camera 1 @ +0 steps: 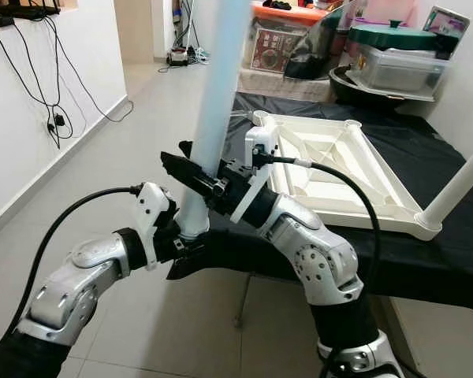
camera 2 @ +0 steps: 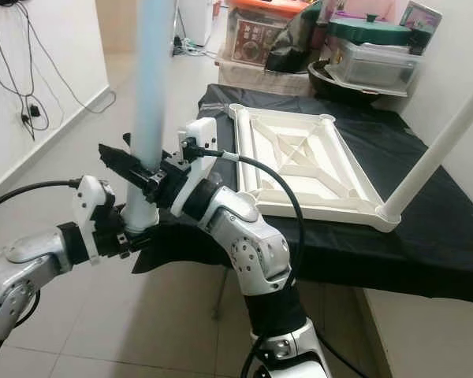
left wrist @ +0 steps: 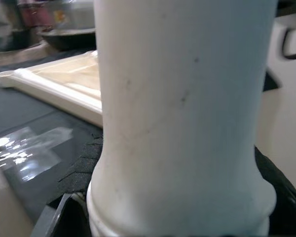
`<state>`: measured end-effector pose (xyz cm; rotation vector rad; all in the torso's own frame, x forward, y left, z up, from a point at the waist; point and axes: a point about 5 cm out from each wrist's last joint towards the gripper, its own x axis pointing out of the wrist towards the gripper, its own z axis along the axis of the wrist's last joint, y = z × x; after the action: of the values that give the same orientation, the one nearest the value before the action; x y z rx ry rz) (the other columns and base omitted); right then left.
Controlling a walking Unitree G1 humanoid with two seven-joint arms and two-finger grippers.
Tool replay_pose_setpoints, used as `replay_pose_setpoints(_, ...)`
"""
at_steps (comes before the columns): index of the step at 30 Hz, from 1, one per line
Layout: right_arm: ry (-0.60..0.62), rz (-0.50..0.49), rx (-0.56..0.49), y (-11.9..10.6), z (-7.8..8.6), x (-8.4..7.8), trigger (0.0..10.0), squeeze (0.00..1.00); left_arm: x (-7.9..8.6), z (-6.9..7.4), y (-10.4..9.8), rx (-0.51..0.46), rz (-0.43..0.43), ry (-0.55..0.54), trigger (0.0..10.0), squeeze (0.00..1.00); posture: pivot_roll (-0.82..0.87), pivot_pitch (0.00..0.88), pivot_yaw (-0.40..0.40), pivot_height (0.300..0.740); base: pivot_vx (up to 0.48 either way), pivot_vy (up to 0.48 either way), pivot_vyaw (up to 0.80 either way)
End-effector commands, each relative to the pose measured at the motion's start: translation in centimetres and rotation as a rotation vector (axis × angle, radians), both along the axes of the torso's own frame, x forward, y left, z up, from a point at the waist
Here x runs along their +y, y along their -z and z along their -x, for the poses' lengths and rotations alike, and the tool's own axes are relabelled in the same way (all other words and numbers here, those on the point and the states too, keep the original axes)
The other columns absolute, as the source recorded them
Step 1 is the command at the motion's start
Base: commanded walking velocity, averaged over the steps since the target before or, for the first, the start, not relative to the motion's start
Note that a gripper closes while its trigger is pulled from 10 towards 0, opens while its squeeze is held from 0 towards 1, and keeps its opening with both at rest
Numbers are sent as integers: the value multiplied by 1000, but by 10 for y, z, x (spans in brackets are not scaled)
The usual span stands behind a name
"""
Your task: Building children table
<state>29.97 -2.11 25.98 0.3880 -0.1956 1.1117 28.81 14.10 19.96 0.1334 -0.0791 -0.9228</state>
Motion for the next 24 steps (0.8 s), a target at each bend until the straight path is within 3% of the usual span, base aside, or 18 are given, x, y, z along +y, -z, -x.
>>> replay_pose_setpoints(1, 45, 39, 26, 5, -3, 3, 10000, 1000, -1, -8, 0, -37, -42, -73, 10000, 0, 63, 0, -89, 740, 0, 0, 0)
replay_pose_setpoints(2, 87, 49, 33, 6, -7, 1, 10000, 1000, 3, -13, 0, -52, -66, -139, 10000, 0, 63, 0, -89, 740, 0, 0, 0)
replay_pose_setpoints(3, 139, 38, 58, 7, -11, -3, 10000, 0, 8, -19, 1, -64, -86, -221, 10000, 0, 62, 0, -91, 740, 0, 0, 0)
replay_pose_setpoints(4, 139, 38, 58, 7, -11, -3, 10000, 0, 8, -19, 1, -64, -86, -221, 10000, 0, 62, 0, -91, 740, 0, 0, 0)
replay_pose_setpoints(5, 190, 8, 113, 9, -16, -7, 10000, 0, 13, -27, 2, -86, -111, -329, 10000, 0, 62, 0, -91, 740, 0, 0, 0)
replay_pose_setpoints(10, 237, -73, 245, 16, -20, -11, 10000, 0, 12, -33, 8, -92, -145, -440, 10000, 0, 59, 0, -93, 740, 0, 0, 0)
replay_pose_setpoints(14, 260, -115, 298, 19, -21, -10, 10000, 0, 1, -33, 15, -75, -136, -434, 10000, 0, 57, 0, -95, 740, 0, 0, 0)
replay_pose_setpoints(19, 238, -175, 385, 19, -22, -1, 10000, 0, -21, -27, 30, -102, -204, -357, 10000, 0, 58, 0, -95, 740, 0, 0, 0)
replay_pose_setpoints(24, 234, -183, 406, 19, -22, 2, 10000, 0, -25, -26, 34, -110, -226, -349, 10000, 0, 59, 0, -94, 740, 0, 0, 0)
